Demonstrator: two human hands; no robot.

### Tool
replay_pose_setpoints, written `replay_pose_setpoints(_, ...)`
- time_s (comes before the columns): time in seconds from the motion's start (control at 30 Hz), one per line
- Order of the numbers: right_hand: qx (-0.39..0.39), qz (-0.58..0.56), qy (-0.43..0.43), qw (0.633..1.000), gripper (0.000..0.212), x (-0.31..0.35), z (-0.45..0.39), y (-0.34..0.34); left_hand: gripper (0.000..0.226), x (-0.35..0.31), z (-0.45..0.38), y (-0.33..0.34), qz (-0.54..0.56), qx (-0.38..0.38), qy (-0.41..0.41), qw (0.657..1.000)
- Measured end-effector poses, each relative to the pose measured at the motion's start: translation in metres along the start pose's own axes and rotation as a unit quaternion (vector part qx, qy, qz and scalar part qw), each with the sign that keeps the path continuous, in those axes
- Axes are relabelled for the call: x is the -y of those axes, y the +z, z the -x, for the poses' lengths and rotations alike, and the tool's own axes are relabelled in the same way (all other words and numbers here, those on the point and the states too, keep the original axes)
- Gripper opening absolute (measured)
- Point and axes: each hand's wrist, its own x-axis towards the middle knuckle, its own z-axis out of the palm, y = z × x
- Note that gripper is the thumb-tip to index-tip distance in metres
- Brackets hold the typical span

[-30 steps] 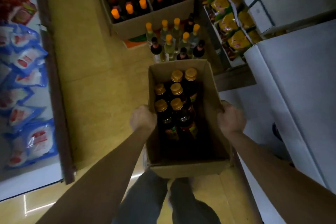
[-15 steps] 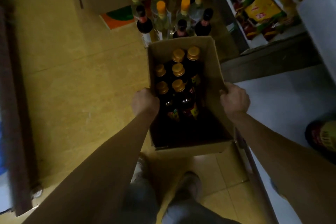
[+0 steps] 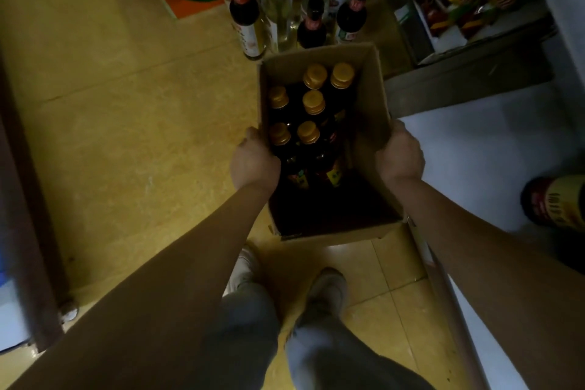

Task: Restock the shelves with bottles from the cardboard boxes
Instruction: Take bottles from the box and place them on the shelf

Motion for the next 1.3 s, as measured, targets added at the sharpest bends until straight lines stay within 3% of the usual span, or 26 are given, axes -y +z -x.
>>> replay_pose_setpoints(0.13,0.003,0.040,-0.118,0.992,0.069,0.031,0.016,-0.010,0.051,-0.014,0.001,-0.011,-0.012,0.004,0.139,0.990)
replay_pose_setpoints(0.23,0.050,0.072,-0.174,0.981,0.070,0.058,0.020,-0.005,0.050,-0.019,-0.002,-0.014,-0.049,0.050,0.175,0.982)
replay_pose_setpoints(0.53,0.144,0.091,-0.227,0.959,0.061,0.075,0.008,0.036,0.054,-0.021,-0.032,0.011,-0.145,0.172,0.189,0.956)
replay_pose_setpoints(0.7,0.231,0.137,-0.253,0.929,0.081,0.064,-0.010,0.059,0.079,-0.025,-0.046,0.026,-0.225,0.243,0.147,0.932)
replay_pose_setpoints(0.8,0.273,0.247,-0.263,0.892,0.088,0.060,-0.016,0.065,0.077,-0.027,-0.045,0.036,-0.326,0.247,0.165,0.898)
replay_pose_setpoints(0.97,0.224,0.369,-0.290,0.854,0.093,0.053,-0.009,0.061,0.094,-0.018,-0.038,0.045,-0.333,0.247,0.171,0.894)
replay_pose_setpoints(1.17,0.204,0.320,-0.271,0.885,0.086,0.028,0.017,0.049,0.091,-0.007,-0.008,0.051,-0.295,0.212,0.184,0.913)
replay_pose_setpoints(1.3,0.165,0.295,-0.272,0.901,0.059,0.018,0.027,0.041,0.077,0.006,0.011,0.055,-0.328,0.144,0.267,0.894)
